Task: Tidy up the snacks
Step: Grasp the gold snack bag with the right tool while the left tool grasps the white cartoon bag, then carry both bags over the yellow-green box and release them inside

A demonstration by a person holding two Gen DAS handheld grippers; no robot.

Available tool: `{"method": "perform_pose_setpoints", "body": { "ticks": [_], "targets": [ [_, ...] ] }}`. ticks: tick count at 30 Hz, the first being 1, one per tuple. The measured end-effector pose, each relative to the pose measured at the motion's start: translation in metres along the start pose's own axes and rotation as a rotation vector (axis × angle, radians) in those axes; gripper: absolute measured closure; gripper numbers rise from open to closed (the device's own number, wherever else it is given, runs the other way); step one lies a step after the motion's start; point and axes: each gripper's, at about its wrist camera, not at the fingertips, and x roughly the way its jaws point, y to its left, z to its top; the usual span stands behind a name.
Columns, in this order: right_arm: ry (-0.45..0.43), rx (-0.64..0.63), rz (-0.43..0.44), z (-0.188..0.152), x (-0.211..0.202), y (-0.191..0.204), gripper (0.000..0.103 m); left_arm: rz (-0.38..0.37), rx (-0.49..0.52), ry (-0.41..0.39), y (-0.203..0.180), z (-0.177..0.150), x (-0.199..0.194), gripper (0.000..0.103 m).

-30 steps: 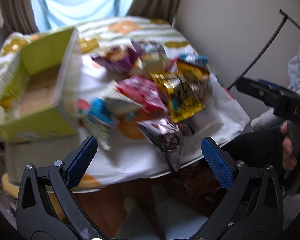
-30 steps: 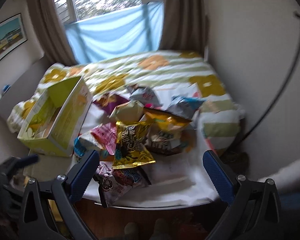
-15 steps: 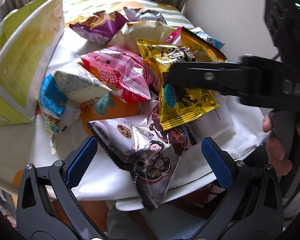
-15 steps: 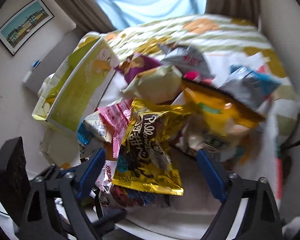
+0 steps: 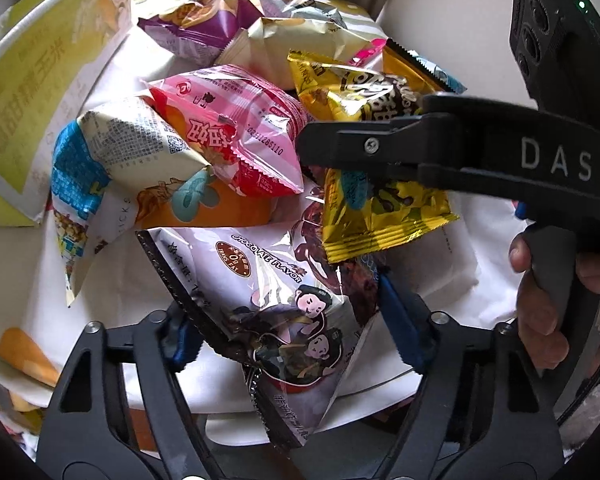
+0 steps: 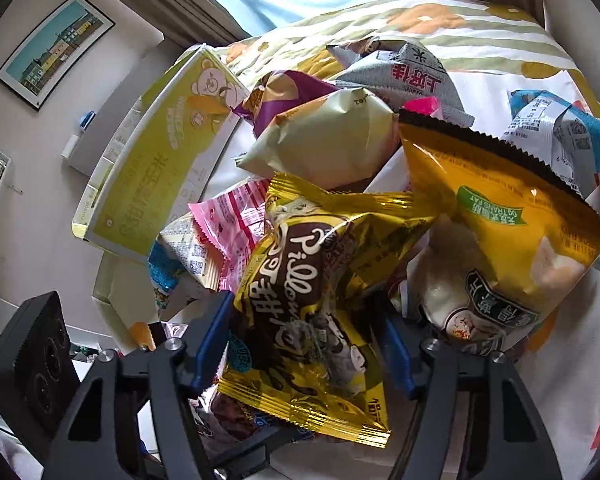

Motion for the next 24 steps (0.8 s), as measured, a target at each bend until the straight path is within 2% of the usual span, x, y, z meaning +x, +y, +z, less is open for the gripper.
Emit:
{"method": "perform_pose_setpoints", "body": {
  "ticks": [7,17,24],
  "targets": [
    [-0.041,-0.021,-0.008,-0.002,-0.017,0.003,0.042,0.009,-0.004,-0.013,0.004,-0.002,-0.014,0.034],
    [-0.114,-0.044,0.012,0.005,-0.058,0.024,0.042,0.017,0.031,-0.042,-0.005,0.0,-0.06,0.035],
    [-0.183,-0.103,-0.003,0.018,-0.098,0.05,0.042,0.033,0.073,-0.165,-0.01,0.017,-0.109,0.035]
  ]
}}
